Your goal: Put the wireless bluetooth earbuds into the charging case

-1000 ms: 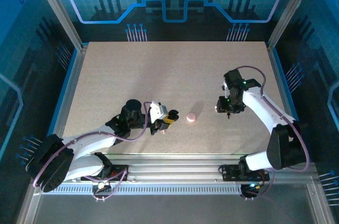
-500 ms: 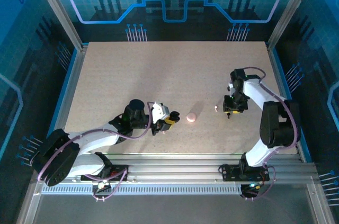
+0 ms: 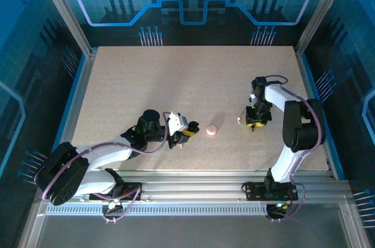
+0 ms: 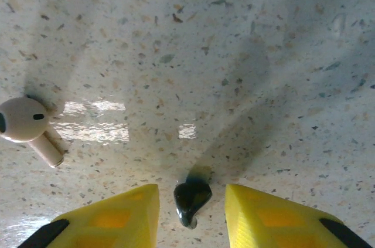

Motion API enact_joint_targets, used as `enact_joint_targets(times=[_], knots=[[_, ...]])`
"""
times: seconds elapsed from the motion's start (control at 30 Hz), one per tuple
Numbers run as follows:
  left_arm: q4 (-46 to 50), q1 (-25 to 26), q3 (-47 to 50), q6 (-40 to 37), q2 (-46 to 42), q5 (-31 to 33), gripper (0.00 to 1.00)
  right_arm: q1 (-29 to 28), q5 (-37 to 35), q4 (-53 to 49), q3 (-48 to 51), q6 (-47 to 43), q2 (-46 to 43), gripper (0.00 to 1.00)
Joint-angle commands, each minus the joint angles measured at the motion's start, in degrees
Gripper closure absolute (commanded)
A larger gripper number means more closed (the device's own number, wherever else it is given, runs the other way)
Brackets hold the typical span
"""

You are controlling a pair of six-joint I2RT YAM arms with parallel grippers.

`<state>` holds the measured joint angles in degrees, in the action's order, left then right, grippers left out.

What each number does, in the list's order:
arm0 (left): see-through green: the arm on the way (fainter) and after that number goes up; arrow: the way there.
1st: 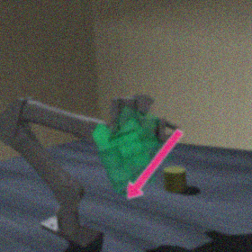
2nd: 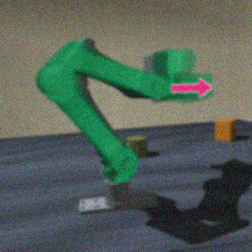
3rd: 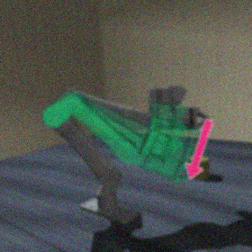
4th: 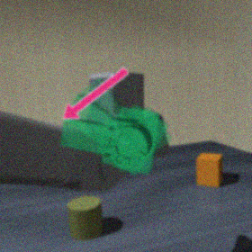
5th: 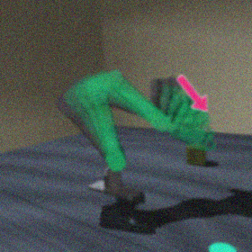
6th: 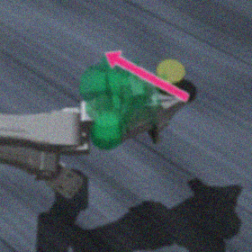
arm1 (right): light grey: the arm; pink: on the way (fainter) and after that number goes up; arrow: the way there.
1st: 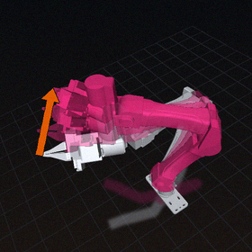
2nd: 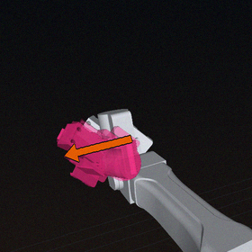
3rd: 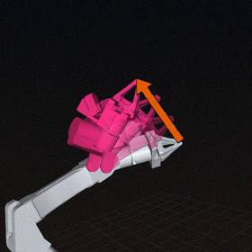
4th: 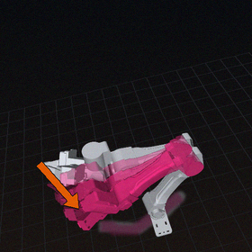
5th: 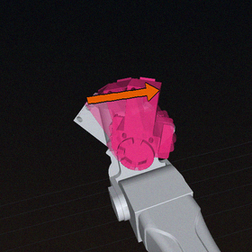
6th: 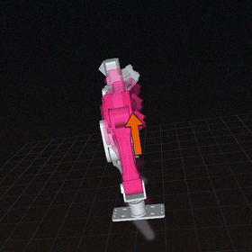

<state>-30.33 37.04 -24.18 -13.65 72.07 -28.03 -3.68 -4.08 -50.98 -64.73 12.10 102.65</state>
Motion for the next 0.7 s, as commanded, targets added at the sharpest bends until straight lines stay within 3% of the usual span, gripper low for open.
enact_joint_targets(times=[0.0, 0.67], knots=[[-2.02, 0.49, -0.79, -0.41, 0.59, 0.55, 0.82, 0.78, -0.72, -1.34, -1.02, -0.67, 0.89, 0.64], [-1.47, 0.47, 0.09, -0.74, -0.79, 1.51, 0.82, 0.21, -2.11, -0.87, 0.12, -0.14, 2.73, 0.72]])
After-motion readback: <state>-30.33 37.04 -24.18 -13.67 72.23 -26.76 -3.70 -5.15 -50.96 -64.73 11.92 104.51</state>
